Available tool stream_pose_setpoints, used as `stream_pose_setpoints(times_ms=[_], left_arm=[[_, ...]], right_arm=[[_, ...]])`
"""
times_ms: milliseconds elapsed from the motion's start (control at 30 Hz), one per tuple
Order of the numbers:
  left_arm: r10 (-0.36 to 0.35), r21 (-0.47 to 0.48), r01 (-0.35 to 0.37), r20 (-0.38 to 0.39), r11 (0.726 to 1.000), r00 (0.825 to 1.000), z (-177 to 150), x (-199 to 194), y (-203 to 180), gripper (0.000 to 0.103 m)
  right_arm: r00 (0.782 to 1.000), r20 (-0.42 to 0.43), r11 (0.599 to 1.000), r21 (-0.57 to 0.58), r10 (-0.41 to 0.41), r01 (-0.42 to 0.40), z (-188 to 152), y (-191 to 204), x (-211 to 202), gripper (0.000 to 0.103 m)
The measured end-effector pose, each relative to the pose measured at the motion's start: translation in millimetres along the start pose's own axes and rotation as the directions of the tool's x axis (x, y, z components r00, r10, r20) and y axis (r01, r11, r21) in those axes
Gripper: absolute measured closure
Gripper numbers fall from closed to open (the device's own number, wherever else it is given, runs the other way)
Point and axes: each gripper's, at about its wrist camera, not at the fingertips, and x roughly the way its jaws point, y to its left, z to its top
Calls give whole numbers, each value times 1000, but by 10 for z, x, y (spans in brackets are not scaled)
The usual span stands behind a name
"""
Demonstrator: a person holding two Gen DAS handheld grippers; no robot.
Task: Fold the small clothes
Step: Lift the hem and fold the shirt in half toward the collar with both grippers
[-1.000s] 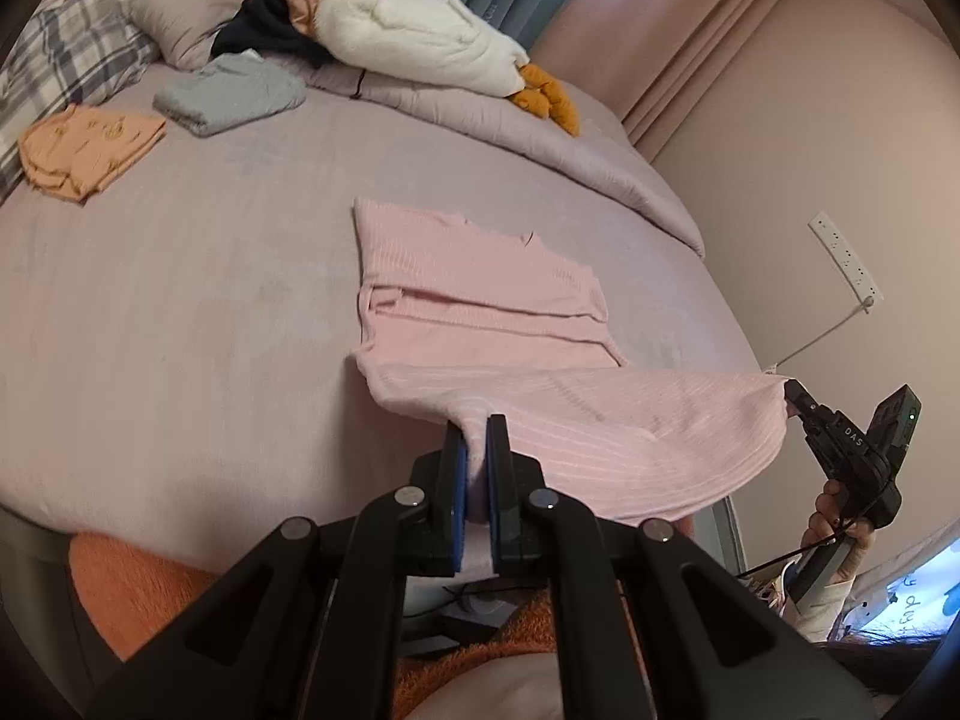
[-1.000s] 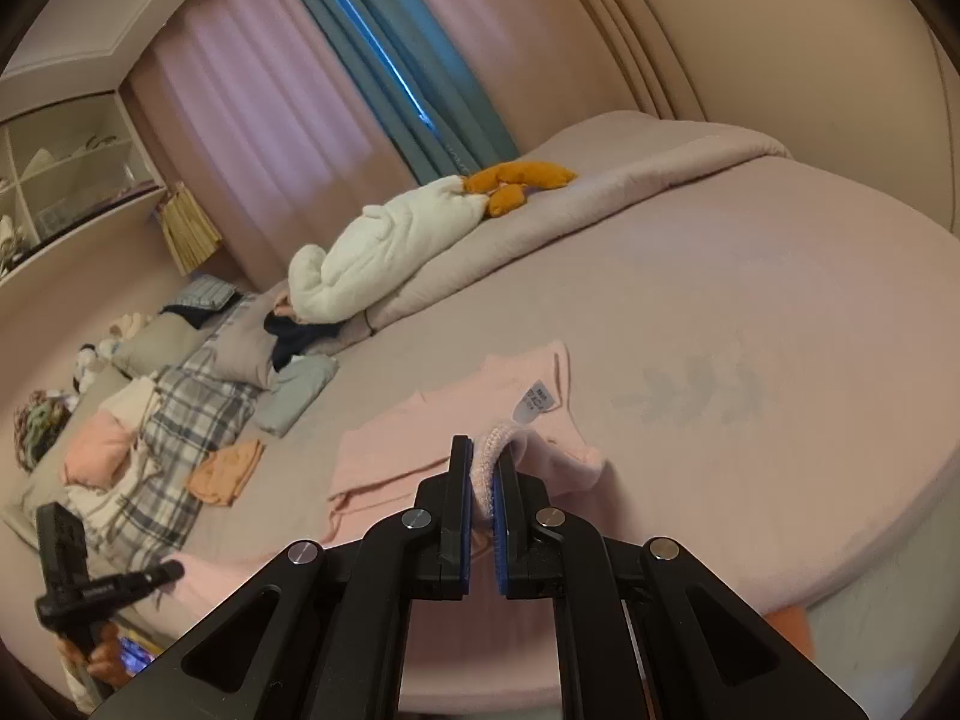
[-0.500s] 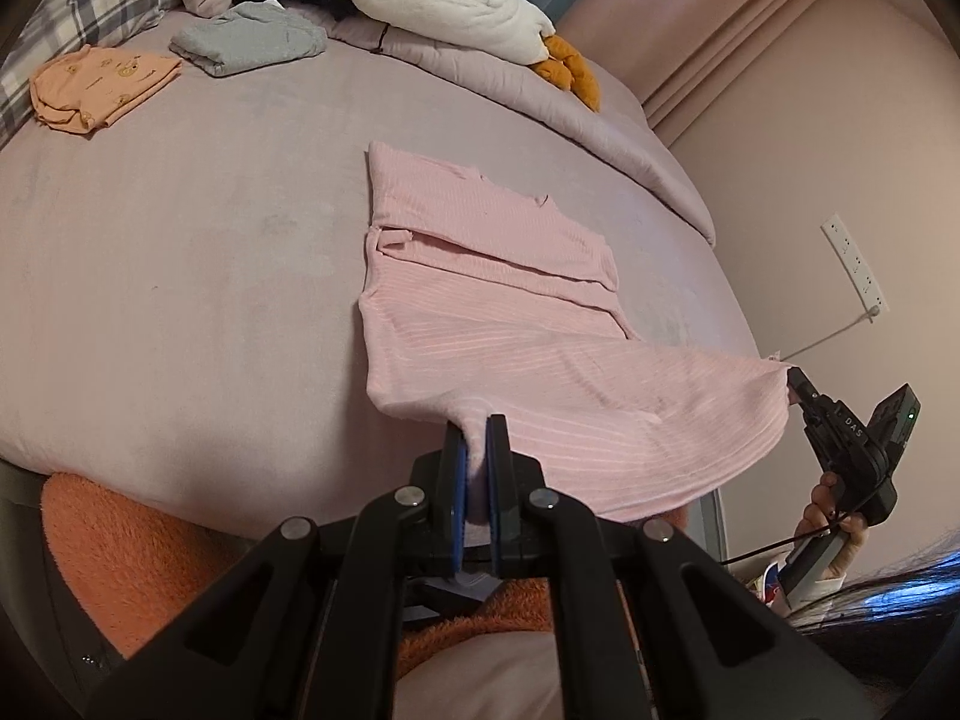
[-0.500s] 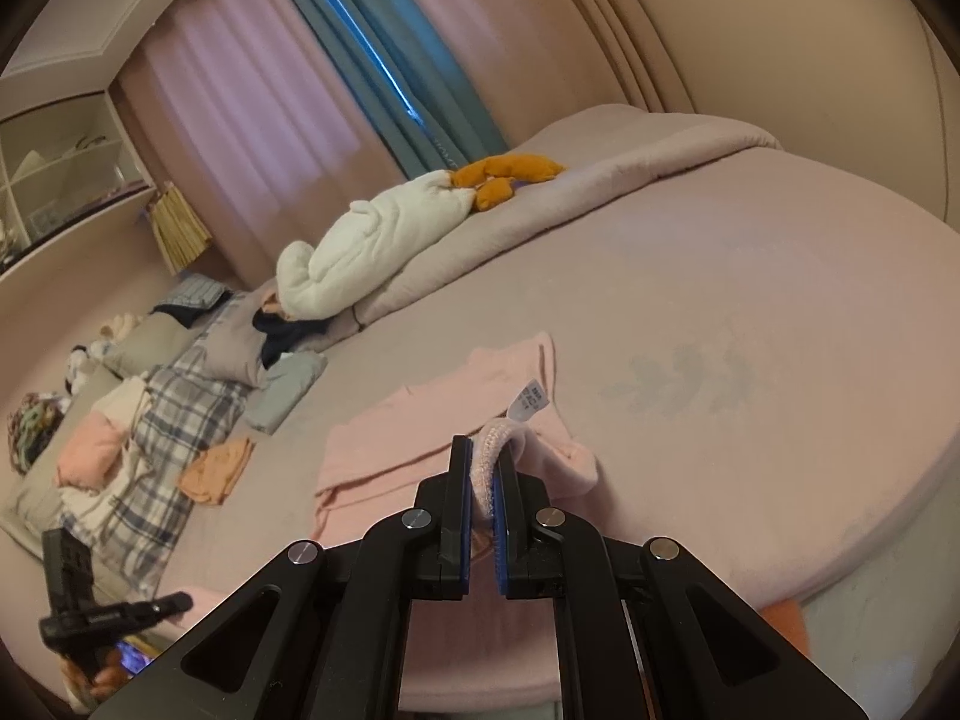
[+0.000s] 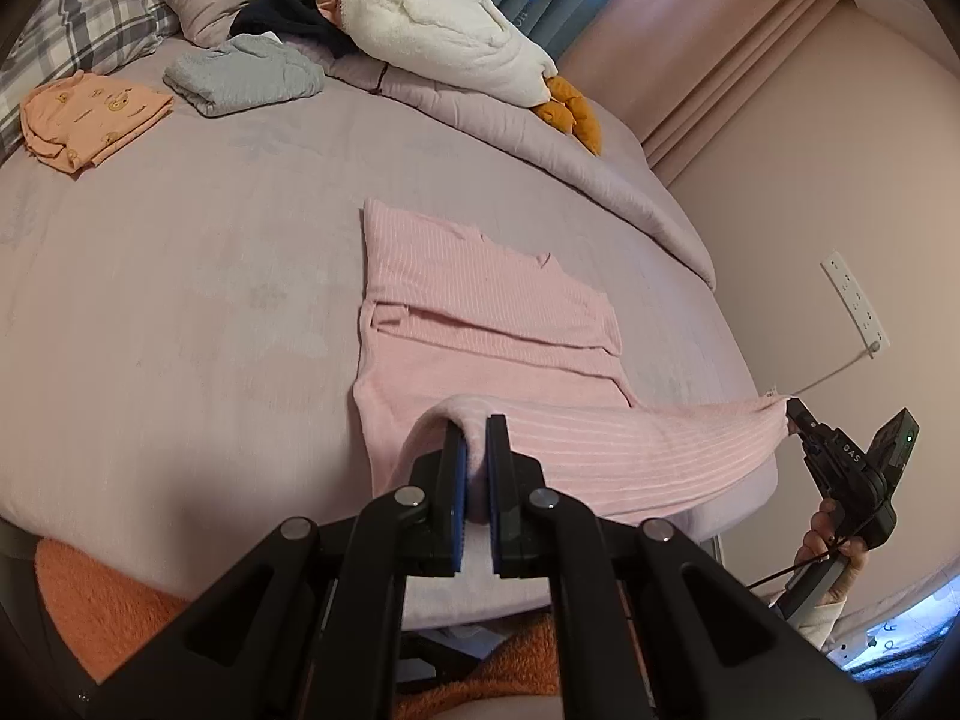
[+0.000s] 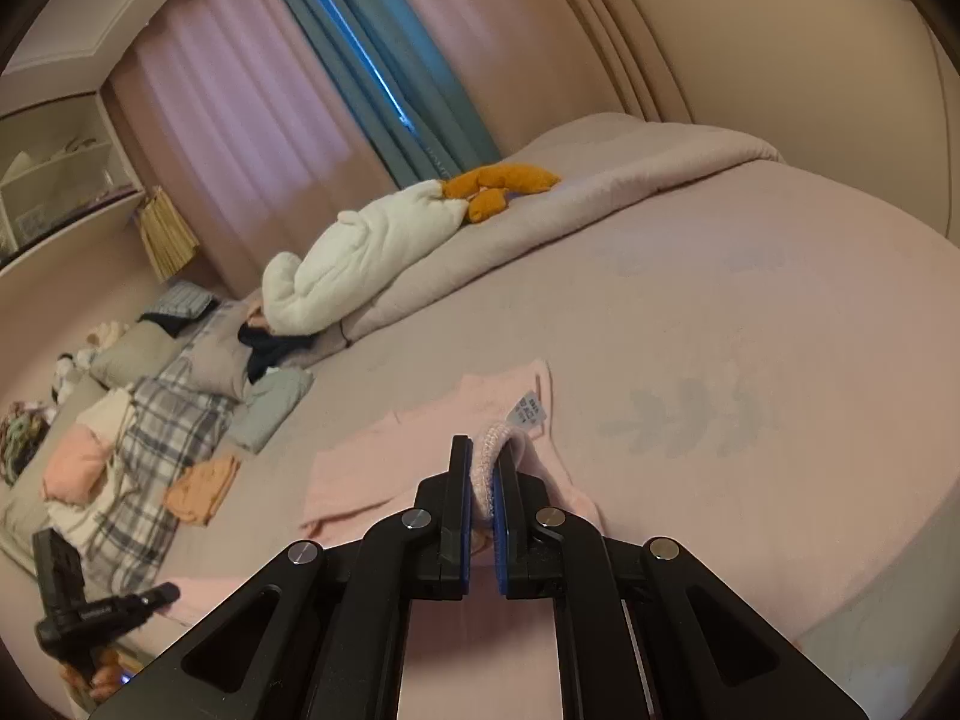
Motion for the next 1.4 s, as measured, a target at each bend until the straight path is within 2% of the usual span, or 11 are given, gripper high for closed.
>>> stream_pose_setpoints(times_ms=[367,700,1400], left_arm=[[10,9,-11,17,1000,1000,257,168,31,98],[21,-23,-21,20,1000,1000,503,400,83,98],[74,-83,-73,15,994,997,1145,1113,334,98]], right_arm=[[1000,21,1000,10,-18,18,139,20,196,96],[999,28,999,21,-26,26,262,16,420,96],[998,-47,998,38,-51,53,563,-64,1203,96]])
